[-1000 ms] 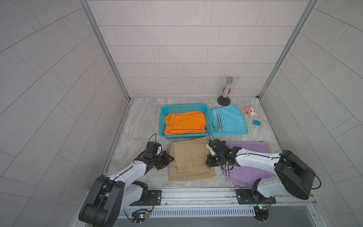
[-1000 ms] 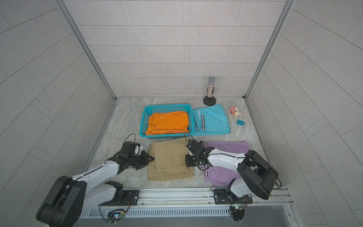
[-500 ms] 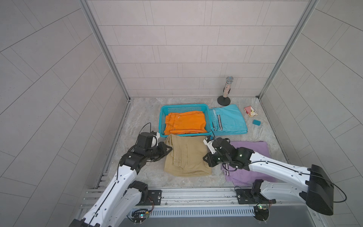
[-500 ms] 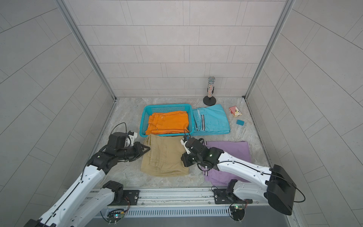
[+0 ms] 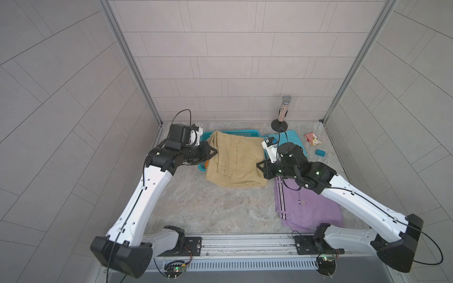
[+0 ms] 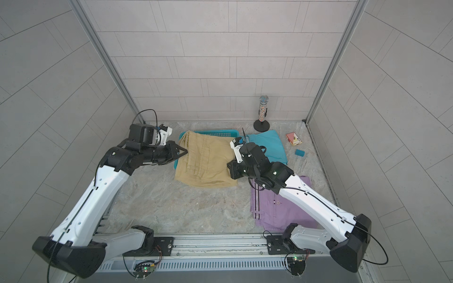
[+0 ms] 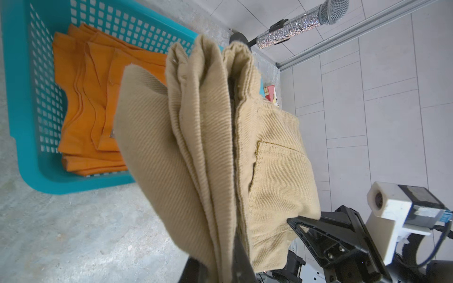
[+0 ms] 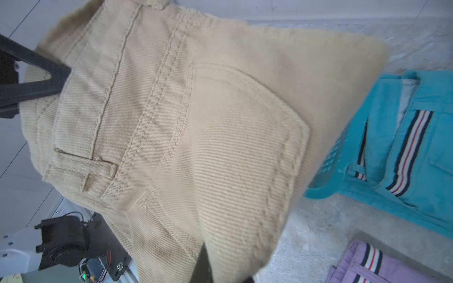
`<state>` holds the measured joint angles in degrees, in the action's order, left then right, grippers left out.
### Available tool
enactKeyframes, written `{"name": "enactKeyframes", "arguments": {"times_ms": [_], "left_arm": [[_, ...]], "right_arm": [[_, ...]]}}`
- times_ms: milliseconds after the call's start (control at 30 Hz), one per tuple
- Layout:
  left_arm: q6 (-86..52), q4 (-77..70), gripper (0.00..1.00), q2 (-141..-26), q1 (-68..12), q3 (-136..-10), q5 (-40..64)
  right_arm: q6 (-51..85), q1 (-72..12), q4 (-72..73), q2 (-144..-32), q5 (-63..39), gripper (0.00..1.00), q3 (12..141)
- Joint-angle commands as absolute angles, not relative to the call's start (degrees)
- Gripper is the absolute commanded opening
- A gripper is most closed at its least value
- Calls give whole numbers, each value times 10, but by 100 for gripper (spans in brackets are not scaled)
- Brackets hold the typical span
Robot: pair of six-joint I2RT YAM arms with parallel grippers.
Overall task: Put the folded long pants in the basket
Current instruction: Place the long pant in the basket.
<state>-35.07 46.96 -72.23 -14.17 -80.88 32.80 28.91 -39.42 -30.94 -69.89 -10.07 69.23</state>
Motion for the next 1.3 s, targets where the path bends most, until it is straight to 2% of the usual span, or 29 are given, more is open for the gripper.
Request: {"name": "enactKeyframes", "arguments": {"times_ms": [0,300,567,800,1000,1033,1100,1167,1200,1267], "left_arm": [[-326,451,0,-782,-127,-868,318],[-327,402,0,-956,-101,-938,304],[-310,387,0,-1077,-86,-955,299],[-296,404,0,-1130,-73,-946,312],[-297,403,0,-1116,-71,-929,300],[-297,405,7,-1114,-70,-930,299],[-297,418,33,-1106,-71,-934,295],[-291,434,53,-1090,-72,-940,294],[-286,439,60,-1078,-73,-941,296],[-279,450,62,-1046,-76,-938,292]], "right_arm": [[267,-352,-295,-745,-106,0,746],[268,-294,-251,-892,-131,0,848],[294,-287,-219,-1024,-149,0,856],[288,-285,-217,-1082,-133,0,835],[286,-285,-217,-1069,-118,1,819],[281,-284,-224,-1067,-110,7,824],[268,-285,-244,-1061,-98,15,842],[257,-284,-271,-1049,-88,24,864],[254,-285,-283,-1041,-81,27,873],[250,-287,-313,-1019,-64,31,891]]}}
